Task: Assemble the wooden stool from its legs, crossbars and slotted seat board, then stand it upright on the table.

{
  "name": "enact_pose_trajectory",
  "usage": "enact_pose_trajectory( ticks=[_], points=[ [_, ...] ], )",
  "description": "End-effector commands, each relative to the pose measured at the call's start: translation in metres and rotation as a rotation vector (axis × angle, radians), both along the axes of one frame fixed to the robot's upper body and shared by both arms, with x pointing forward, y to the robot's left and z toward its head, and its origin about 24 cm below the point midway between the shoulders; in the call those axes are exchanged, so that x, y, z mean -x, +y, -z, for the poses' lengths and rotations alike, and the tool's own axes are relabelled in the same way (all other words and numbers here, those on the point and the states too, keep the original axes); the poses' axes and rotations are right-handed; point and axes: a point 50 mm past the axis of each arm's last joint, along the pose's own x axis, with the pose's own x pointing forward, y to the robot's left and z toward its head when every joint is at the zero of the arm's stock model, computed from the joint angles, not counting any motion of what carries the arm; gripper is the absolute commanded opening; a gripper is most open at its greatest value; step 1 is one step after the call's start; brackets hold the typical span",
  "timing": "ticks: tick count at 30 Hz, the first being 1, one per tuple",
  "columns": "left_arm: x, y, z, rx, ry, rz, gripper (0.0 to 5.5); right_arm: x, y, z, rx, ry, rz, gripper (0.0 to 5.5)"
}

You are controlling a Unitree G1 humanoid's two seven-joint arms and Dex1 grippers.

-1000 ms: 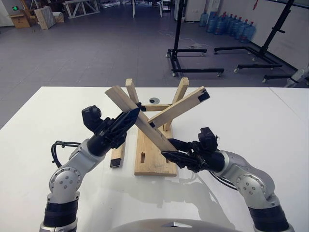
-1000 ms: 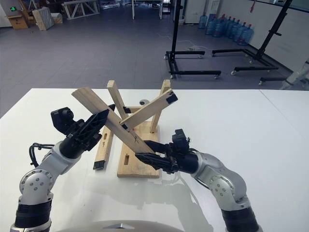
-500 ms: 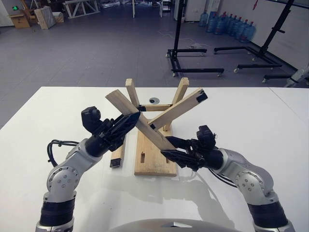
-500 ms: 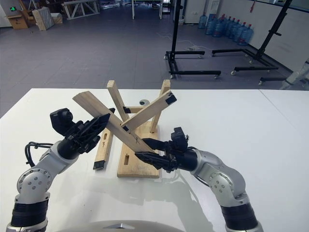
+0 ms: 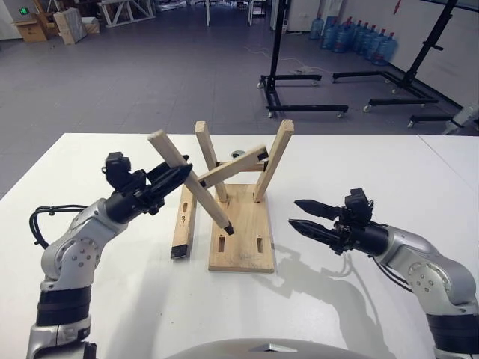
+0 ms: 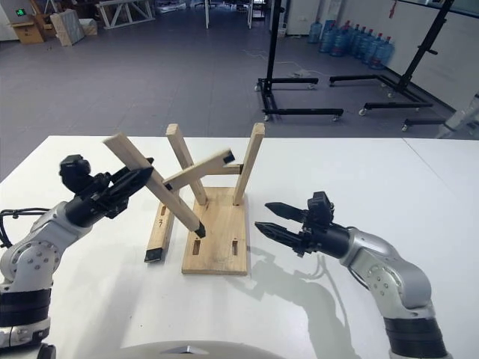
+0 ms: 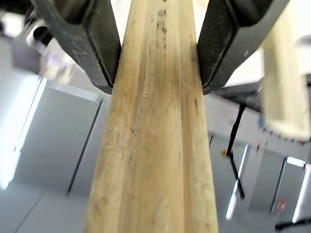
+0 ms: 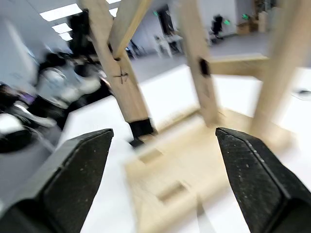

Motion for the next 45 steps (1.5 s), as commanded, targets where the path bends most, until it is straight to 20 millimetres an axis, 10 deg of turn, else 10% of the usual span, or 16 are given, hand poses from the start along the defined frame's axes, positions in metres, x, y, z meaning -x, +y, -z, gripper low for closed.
enact_pose_trajectory(
  ticks=[1, 45],
  points=[
    [-0.019, -0.003, -0.002, -0.079, -0.028, 0.082, 2.07, -0.007, -0.008, 0.014, 0.072, 0.021, 0.051, 3.88],
    [-0.035, -0.009, -0.002, -0.466, -0.042, 0.288, 2.04, -0.008, -0.005, 0.040, 0.145, 0.083, 0.073, 3.88]
  ],
)
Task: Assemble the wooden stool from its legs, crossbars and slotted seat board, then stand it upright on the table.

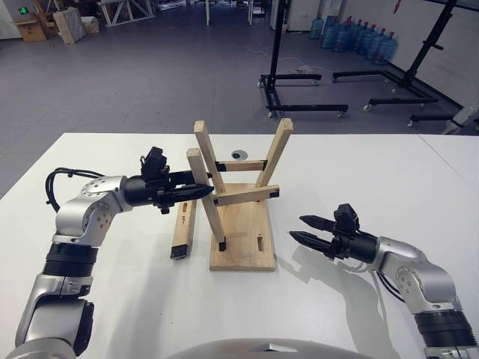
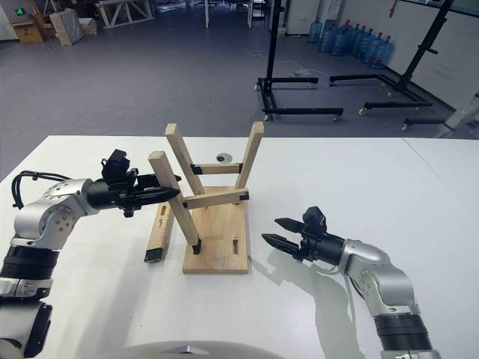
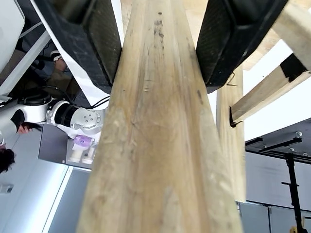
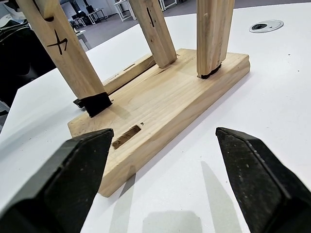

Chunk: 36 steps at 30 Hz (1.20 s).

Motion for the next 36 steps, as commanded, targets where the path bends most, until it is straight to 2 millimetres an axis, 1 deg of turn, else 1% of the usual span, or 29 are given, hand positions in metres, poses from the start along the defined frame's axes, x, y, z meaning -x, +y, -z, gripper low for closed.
enact_pose_trajectory(
  ticks=[1, 3, 7, 9, 11, 13, 17, 23, 24, 25, 27, 29, 30, 31, 32, 34, 36],
  points=[
    [-0.003, 0.007, 0.000, -0.139, -0.015, 0.010, 2.04, -0.002, 0.003, -0.001, 0.014, -0.018, -0.003, 3.88],
    [-0.001, 0.007, -0.001, -0.174, -0.013, 0.052, 2.04, -0.001, 0.004, -0.001, 0.011, -0.015, -0.005, 3.88],
    [0.004, 0.006, 0.004, -0.285, -0.008, 0.118, 2.04, 0.001, 0.006, 0.000, 0.007, -0.013, -0.006, 3.88],
    [0.007, 0.002, 0.009, -0.336, -0.030, 0.132, 2.04, 0.000, 0.006, 0.000, 0.008, -0.014, -0.004, 3.88],
    [0.006, -0.005, 0.016, -0.418, -0.088, 0.101, 2.04, 0.000, 0.005, 0.001, 0.011, -0.013, -0.001, 3.88],
    [0.005, -0.013, 0.019, -0.459, -0.134, 0.076, 2.04, 0.001, 0.005, 0.001, 0.015, -0.011, -0.001, 3.88],
    [0.010, -0.021, 0.019, -0.459, -0.169, 0.061, 2.03, 0.001, 0.005, 0.002, 0.016, -0.009, 0.005, 3.88],
    [0.006, -0.016, 0.018, -0.428, -0.149, 0.001, 2.03, -0.001, 0.006, 0.002, 0.019, -0.010, 0.008, 3.88],
    [0.005, -0.015, 0.017, -0.423, -0.157, -0.011, 2.40, -0.001, 0.005, 0.002, 0.020, -0.011, 0.009, 3.88],
    [0.003, -0.015, 0.016, -0.415, -0.167, -0.025, 2.57, -0.002, 0.005, 0.002, 0.021, -0.012, 0.010, 3.88],
    [-0.005, -0.014, 0.010, -0.382, -0.226, -0.109, 2.84, -0.003, 0.005, 0.002, 0.025, -0.016, 0.014, 3.88],
    [-0.002, -0.010, 0.006, -0.363, -0.248, -0.149, 3.15, -0.003, 0.005, 0.002, 0.025, -0.017, 0.021, 3.88],
    [0.001, -0.007, 0.006, -0.367, -0.250, -0.166, 3.25, -0.002, 0.005, 0.003, 0.025, -0.015, 0.027, 3.88],
    [0.003, -0.003, 0.007, -0.383, -0.247, -0.204, 3.49, -0.002, 0.005, 0.003, 0.023, -0.014, 0.032, 3.88],
    [0.007, 0.003, 0.010, -0.401, -0.240, -0.245, 3.59, -0.001, 0.005, 0.004, 0.021, -0.013, 0.039, 3.88],
    [0.020, 0.009, 0.015, -0.417, -0.235, -0.279, 3.99, 0.001, 0.005, 0.006, 0.020, -0.011, 0.053, 3.88],
    [0.044, 0.010, 0.021, -0.384, -0.213, -0.250, 3.99, 0.005, 0.005, 0.008, 0.017, -0.005, 0.073, 3.88]
  ],
)
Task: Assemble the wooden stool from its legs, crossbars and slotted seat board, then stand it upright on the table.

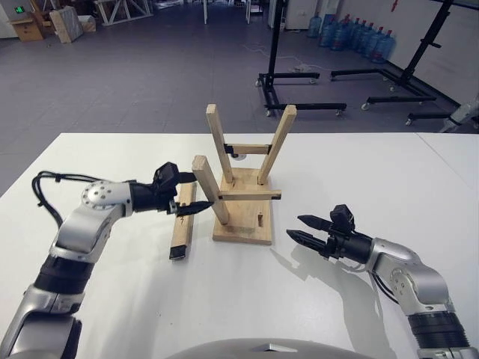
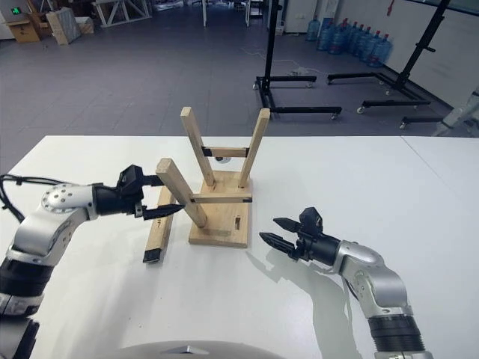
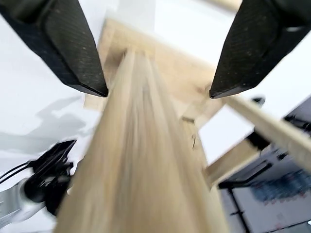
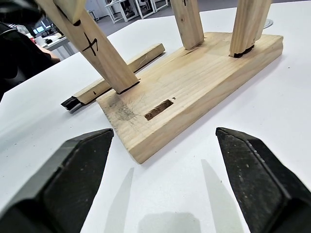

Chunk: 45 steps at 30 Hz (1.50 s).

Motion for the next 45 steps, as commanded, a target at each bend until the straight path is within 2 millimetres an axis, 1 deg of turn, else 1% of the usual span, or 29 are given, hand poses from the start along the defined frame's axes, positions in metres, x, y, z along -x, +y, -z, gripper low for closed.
enact_pose_trajectory(
  ticks=[1, 2, 4, 8, 11, 13, 16, 18, 20, 23, 25, 28, 32, 37, 45],
  points=[
    [0.033, 0.006, 0.004, 0.035, 0.008, -0.001, 3.99, 0.006, -0.001, 0.002, 0.007, 0.001, 0.032, 3.88],
    [0.034, 0.009, 0.002, 0.076, -0.004, -0.054, 3.99, 0.007, -0.001, 0.003, 0.005, 0.003, 0.040, 3.88],
    [0.028, 0.012, 0.004, 0.160, -0.023, -0.212, 3.99, 0.010, -0.001, 0.005, 0.001, 0.008, 0.055, 3.88],
    [0.023, 0.006, 0.038, 0.163, 0.064, -0.505, 3.99, 0.010, 0.000, 0.008, -0.001, 0.009, 0.084, 3.88],
    [0.016, -0.005, 0.054, 0.211, 0.132, -0.714, 3.99, 0.012, 0.001, 0.012, 0.004, 0.008, 0.113, 3.88],
    [0.015, -0.010, 0.065, 0.211, 0.180, -0.852, 3.99, 0.011, 0.001, 0.014, 0.017, -0.004, 0.148, 3.88],
    [0.018, -0.016, 0.074, 0.154, 0.203, -0.961, 3.99, 0.017, 0.007, 0.019, 0.012, 0.011, 0.148, 3.88],
    [0.021, -0.018, 0.082, 0.078, 0.205, -0.988, 3.99, 0.020, 0.012, 0.021, 0.007, 0.012, 0.153, 3.88],
    [0.025, -0.017, 0.092, -0.021, 0.225, -0.990, 3.99, 0.020, 0.014, 0.022, -0.007, 0.005, 0.174, 3.88],
    [0.032, -0.018, 0.106, -0.086, 0.304, -0.952, 3.99, 0.019, 0.018, 0.023, -0.021, -0.001, 0.194, 3.88],
    [0.034, -0.013, 0.113, -0.102, 0.320, -0.948, 3.66, 0.020, 0.019, 0.024, -0.027, -0.005, 0.209, 3.88],
    [0.039, 0.000, 0.122, -0.140, 0.309, -0.977, 3.23, 0.022, 0.022, 0.025, -0.035, -0.008, 0.218, 3.88],
    [0.033, 0.011, 0.121, -0.108, 0.241, -1.004, 2.65, 0.020, 0.026, 0.022, -0.059, -0.032, 0.239, 3.88],
    [0.021, 0.013, 0.111, -0.020, 0.194, -1.007, 2.03, 0.014, 0.027, 0.021, -0.071, -0.054, 0.260, 3.88],
    [0.012, 0.014, 0.108, 0.022, 0.164, -1.030, 0.91, 0.003, 0.020, 0.017, -0.066, -0.089, 0.270, 3.88]
  ],
)
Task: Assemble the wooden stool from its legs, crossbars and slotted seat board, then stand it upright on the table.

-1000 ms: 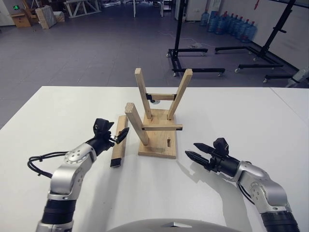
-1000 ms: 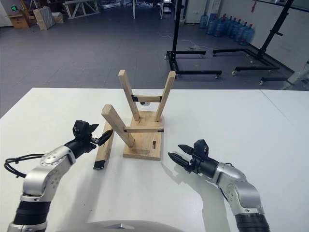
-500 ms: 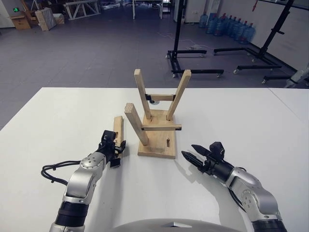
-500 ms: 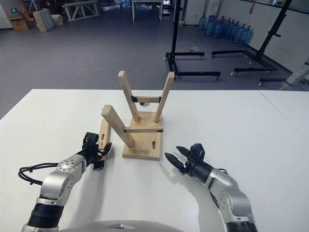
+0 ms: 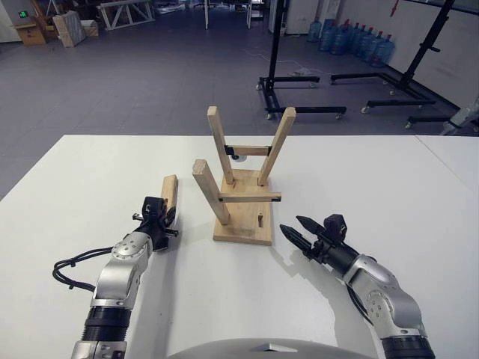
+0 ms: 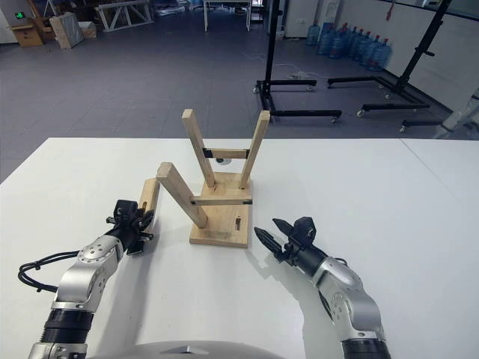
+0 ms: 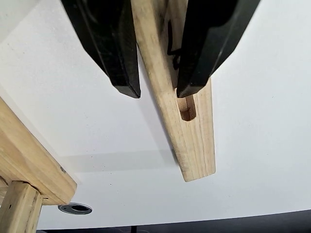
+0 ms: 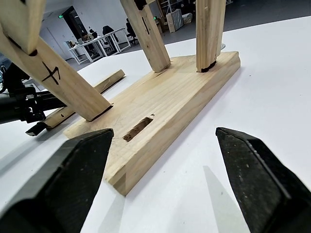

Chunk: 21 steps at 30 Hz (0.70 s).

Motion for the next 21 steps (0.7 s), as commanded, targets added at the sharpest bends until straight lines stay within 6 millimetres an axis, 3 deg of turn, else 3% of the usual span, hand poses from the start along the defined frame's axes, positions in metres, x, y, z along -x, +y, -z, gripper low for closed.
enact_pose_trajectory(
  ticks=[1, 7, 12, 17, 21],
  points=[
    [-0.001, 0.003, 0.007, -0.006, 0.030, -0.024, 0.75, -0.005, -0.004, -0.003, 0.015, -0.019, 0.003, 3.88],
    [-0.002, 0.006, 0.008, -0.053, 0.069, -0.036, 0.02, -0.006, -0.004, -0.004, 0.016, -0.022, 0.000, 3.88],
    [-0.010, 0.011, -0.016, -0.110, -0.035, -0.101, 0.75, -0.002, -0.003, -0.001, 0.020, -0.011, 0.004, 3.88],
    [-0.012, -0.001, -0.044, -0.094, -0.002, -0.132, 1.49, 0.001, -0.001, 0.004, 0.024, -0.002, 0.013, 3.88],
    [-0.010, -0.009, -0.049, -0.058, 0.104, -0.138, 2.03, 0.002, 0.003, 0.006, 0.028, 0.000, 0.010, 3.88]
  ],
)
